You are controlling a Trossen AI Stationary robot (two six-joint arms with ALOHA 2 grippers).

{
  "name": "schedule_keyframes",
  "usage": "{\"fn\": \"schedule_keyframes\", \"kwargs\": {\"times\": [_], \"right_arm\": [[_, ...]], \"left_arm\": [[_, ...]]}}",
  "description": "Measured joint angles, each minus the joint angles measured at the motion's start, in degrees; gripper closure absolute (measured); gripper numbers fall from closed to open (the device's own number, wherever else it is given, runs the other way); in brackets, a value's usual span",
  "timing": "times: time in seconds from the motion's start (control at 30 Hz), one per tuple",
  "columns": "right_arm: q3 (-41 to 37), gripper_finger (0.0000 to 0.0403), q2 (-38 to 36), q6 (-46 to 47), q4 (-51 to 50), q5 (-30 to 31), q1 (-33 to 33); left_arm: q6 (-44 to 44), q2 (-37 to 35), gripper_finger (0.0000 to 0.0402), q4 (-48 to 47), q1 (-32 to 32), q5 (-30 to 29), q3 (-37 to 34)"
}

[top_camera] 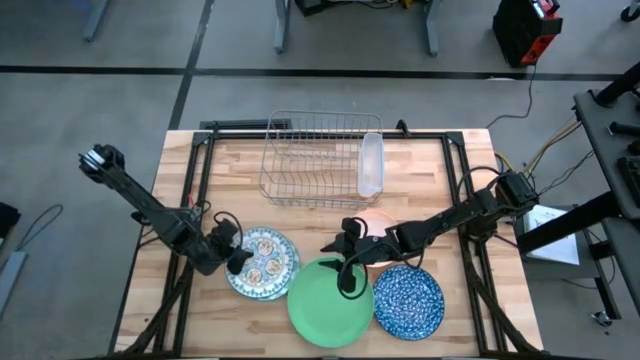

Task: Sort dishes
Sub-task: Stack the white patterned plate on top of the green patterned plate

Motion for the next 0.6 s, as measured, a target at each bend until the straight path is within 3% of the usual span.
{"fn": "schedule_keyframes", "kwargs": {"times": [0.6], "right_arm": [[0.02,0.0239,0.00,0.24,0.24,0.00,0.00]], "left_arm": [[-3.86,6.39,0.0203,0.57,-0.02,2.33,0.17]]}}
